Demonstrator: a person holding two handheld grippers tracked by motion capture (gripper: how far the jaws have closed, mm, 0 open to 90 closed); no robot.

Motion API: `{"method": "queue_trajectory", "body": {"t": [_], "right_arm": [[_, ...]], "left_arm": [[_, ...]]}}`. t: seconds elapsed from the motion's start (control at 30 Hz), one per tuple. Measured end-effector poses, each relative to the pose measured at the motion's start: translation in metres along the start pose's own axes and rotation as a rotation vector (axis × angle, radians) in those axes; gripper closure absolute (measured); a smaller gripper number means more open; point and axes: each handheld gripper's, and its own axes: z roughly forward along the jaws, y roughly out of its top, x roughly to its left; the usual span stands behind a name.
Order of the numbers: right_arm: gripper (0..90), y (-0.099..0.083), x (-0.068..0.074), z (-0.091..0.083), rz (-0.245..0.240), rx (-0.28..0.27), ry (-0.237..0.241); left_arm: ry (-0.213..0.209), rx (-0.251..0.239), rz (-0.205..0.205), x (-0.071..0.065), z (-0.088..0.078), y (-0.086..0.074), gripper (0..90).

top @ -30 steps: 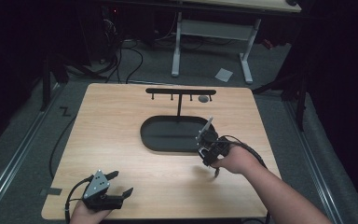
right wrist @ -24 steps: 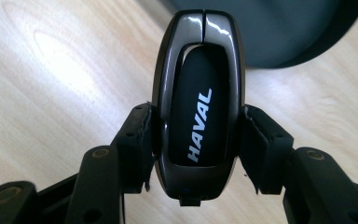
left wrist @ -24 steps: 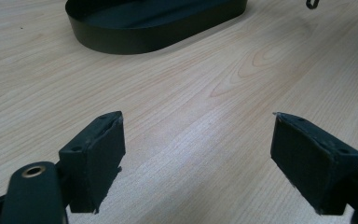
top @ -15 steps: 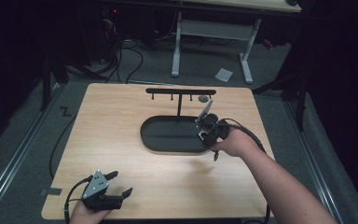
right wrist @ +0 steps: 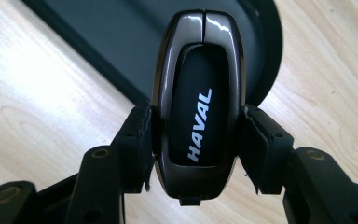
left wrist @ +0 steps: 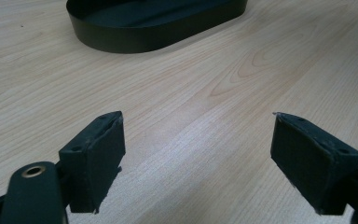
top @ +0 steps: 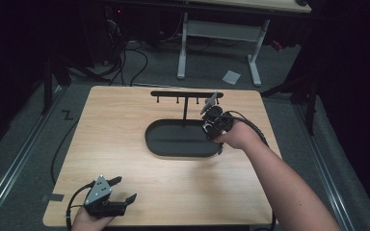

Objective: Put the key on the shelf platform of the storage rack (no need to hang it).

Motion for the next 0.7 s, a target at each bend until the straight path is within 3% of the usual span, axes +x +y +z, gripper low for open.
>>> {"method": "queue_trajectory", "body": {"t": [0.27,0.33,0.47,0.7], "right_arm": [[49.0,0.011,-0.006,0.004,0.025,-0.005,-0.008],[49.0,0.014,-0.006,0.007,0.001,-0.007,-0.003],[49.0,0.021,-0.005,0.01,0.012,-0.015,-0.002],[49.0,0.031,0.0,0.025,-0.018,0.003,-0.017]], "left_arm": [[-0.001,0.003,0.002,0.0,0.0,0.0,18.4],[-0.002,0.003,0.003,0.0,0.0,0.0,18.4],[-0.003,0.002,0.002,0.0,0.0,0.0,18.4],[-0.001,-0.003,-0.004,0.0,-0.001,0.0,18.4]]}}
